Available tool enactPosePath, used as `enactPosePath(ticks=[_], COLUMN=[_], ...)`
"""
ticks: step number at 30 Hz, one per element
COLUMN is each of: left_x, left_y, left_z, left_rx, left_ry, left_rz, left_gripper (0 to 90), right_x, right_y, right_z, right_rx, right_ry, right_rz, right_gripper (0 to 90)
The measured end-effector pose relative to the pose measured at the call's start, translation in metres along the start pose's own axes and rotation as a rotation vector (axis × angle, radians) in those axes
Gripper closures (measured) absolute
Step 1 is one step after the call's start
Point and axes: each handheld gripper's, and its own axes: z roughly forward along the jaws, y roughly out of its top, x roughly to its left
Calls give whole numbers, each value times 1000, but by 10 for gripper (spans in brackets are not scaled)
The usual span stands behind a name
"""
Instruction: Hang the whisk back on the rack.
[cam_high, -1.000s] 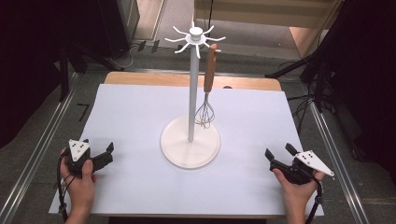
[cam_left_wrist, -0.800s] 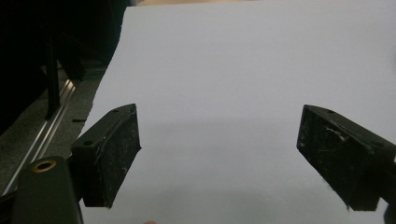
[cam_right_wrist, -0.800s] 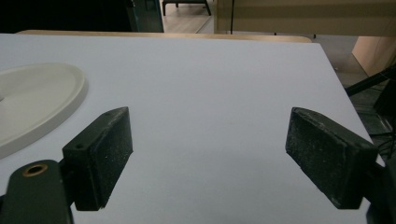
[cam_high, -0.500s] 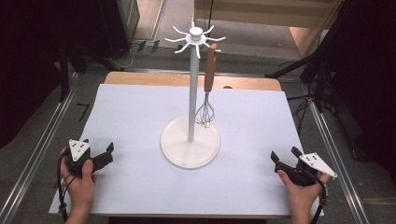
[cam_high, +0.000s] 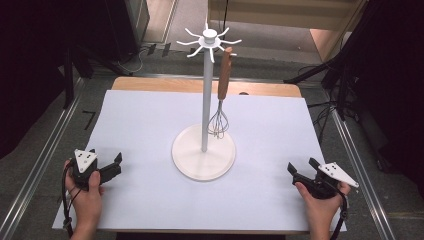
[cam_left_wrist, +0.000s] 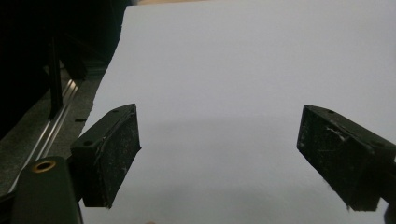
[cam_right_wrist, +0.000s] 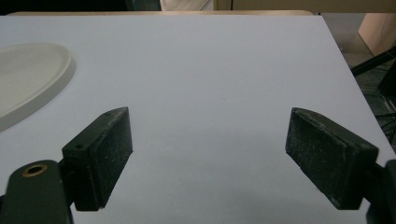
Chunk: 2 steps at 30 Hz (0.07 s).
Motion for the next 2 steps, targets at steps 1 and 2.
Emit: enactPosePath(ticks=[1, 2], left_x=[0, 0], left_y=[0, 0], left_z=[0, 0], left_rx=[1, 1], left_ry=[1, 1], left_rz=[0, 0], left_gripper=[141, 141], right_x=[0, 0], right_y=[0, 0], right_z=[0, 0], right_rx=[0, 0], right_ry=[0, -2], right_rz=[-2, -2], right_gripper=[154, 155])
